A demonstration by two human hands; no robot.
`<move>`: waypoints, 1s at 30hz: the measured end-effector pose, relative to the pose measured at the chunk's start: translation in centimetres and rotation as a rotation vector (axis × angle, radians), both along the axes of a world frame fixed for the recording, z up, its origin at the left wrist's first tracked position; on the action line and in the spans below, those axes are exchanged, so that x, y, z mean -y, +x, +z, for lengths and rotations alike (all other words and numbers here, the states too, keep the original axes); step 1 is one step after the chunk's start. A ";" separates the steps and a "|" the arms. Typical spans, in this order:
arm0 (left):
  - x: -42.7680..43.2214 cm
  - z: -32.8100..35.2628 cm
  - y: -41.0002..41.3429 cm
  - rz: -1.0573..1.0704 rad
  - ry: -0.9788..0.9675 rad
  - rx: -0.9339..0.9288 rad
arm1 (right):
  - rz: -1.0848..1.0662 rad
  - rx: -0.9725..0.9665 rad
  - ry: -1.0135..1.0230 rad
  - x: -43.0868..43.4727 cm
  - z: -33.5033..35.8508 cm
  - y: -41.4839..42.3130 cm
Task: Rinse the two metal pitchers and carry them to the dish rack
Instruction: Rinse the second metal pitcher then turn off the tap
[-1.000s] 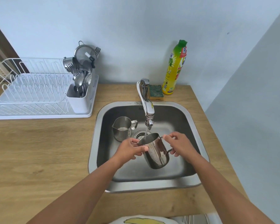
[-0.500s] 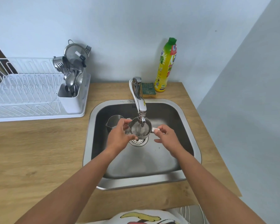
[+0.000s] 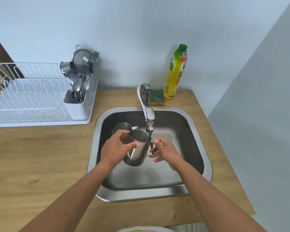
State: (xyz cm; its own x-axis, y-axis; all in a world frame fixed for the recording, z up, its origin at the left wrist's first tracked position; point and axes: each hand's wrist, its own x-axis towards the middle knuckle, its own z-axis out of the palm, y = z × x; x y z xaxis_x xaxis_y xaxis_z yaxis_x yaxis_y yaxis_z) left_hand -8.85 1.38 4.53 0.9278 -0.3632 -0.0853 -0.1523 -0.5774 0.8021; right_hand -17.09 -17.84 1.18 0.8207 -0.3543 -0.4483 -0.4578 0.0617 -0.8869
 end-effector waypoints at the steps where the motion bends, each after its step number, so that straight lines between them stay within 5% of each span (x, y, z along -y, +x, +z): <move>1: 0.0 -0.3 -0.1 -0.008 0.003 -0.039 | 0.015 -0.021 -0.025 0.3 0.1 -0.4; 6: 1.1 -2.0 -1.1 -0.046 -0.067 -0.221 | -0.036 -0.023 -0.178 2.5 0.6 -1.6; 30: 1.8 -2.8 -1.0 -0.074 -0.035 -0.211 | -0.083 -0.053 -0.146 1.6 -1.1 -1.9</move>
State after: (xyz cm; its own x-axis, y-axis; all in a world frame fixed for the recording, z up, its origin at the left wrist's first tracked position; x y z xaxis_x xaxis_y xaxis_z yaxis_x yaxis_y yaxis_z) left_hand -9.89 -0.42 1.71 0.8614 -0.4359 -0.2608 -0.0202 -0.5424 0.8399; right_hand -18.98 -19.49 0.03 0.7627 -0.4842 -0.4288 -0.5025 -0.0261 -0.8642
